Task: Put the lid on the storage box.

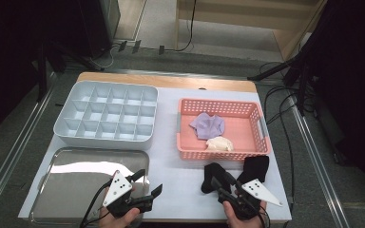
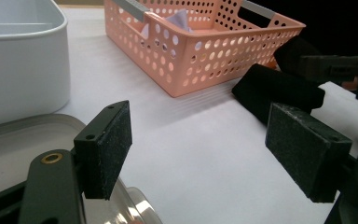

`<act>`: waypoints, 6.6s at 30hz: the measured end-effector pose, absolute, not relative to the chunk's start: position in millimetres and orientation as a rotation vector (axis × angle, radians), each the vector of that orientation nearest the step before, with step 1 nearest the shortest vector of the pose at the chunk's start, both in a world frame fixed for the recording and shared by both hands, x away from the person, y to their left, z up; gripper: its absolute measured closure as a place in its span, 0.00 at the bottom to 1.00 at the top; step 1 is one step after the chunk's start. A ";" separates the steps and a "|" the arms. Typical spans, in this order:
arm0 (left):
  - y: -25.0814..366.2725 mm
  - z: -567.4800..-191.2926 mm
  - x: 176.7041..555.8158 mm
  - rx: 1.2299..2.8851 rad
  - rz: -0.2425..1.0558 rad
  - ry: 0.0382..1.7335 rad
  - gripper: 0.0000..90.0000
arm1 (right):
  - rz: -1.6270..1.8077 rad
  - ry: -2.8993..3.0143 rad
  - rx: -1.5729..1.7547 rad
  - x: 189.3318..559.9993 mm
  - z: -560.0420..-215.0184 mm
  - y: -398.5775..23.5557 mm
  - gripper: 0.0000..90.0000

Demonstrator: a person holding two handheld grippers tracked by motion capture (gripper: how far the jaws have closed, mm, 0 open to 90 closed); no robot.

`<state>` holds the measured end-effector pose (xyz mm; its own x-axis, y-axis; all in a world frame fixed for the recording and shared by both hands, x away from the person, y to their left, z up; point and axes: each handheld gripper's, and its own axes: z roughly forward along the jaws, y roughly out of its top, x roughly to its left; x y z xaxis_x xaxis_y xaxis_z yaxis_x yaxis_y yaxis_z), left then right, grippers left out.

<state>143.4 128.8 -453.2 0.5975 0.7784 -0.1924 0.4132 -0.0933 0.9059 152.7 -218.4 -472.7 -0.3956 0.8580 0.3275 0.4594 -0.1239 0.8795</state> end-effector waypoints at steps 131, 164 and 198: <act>127.5 -454.8 151.1 1.741 0.409 1.041 0.41 | 1.344 1.983 1.414 138.7 -483.3 -106.2 0.96; 127.6 -456.2 152.4 1.744 0.399 1.042 0.41 | 1.312 2.108 1.320 128.0 -483.5 -159.4 0.81; 128.7 -458.8 153.7 1.756 0.384 1.064 0.42 | 1.370 1.904 1.323 135.1 -467.3 -124.9 0.68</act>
<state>153.7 128.7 -458.8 0.5616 0.7998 -0.2119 0.4806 -0.1068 0.8704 135.1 -124.9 -467.3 -0.4427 0.8807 0.1686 0.4397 0.0493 0.8968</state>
